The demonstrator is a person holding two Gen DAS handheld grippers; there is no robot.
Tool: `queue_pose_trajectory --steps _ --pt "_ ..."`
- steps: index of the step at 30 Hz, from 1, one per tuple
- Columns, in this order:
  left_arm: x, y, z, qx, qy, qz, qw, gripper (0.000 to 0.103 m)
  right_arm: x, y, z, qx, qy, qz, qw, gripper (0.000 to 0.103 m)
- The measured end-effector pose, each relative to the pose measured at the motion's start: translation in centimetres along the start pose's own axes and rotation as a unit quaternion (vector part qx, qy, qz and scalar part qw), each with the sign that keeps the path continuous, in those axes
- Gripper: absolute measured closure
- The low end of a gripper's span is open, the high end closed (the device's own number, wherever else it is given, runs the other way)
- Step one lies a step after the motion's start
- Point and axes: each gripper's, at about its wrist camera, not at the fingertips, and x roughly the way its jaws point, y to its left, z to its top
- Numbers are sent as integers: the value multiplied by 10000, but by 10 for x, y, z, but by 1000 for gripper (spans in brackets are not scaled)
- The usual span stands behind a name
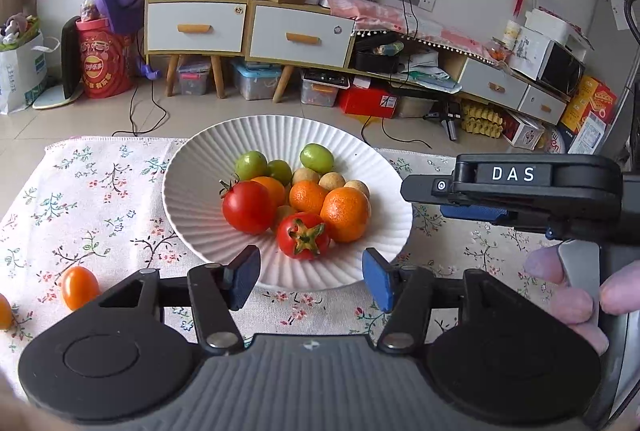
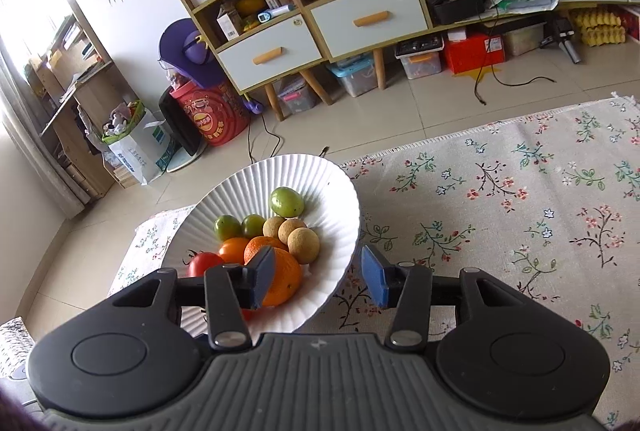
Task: Organize fruits
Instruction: 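Lift both open tools away and move toward the cherry tomatoes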
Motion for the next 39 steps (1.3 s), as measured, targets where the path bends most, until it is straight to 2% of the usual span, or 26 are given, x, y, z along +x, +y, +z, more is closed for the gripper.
queue_pose_trajectory --steps 4,14,21,24,32,39 --pt "-12 4 -3 183 -12 60 9998 37 -7 6 -4 -275 29 -73 9996 48" --pt "-34 24 -16 183 206 166 9995 17 -30 16 -26 -904 323 -14 9954 18" --pt "-47 41 -36 359 354 346 9981 6 -40 21 -44 -1007 57 -314 9944 7" --pt "-51 52 -48 463 386 574 9965 2 -39 27 -52 -1142 35 -335 9929 5" --pt "-50 93 -72 452 534 1124 9912 2 -22 53 -72 -1589 49 -395 9865 2" --pt "-50 117 -84 524 399 1416 9877 2 0 83 -92 -2026 288 -307 9784 1"
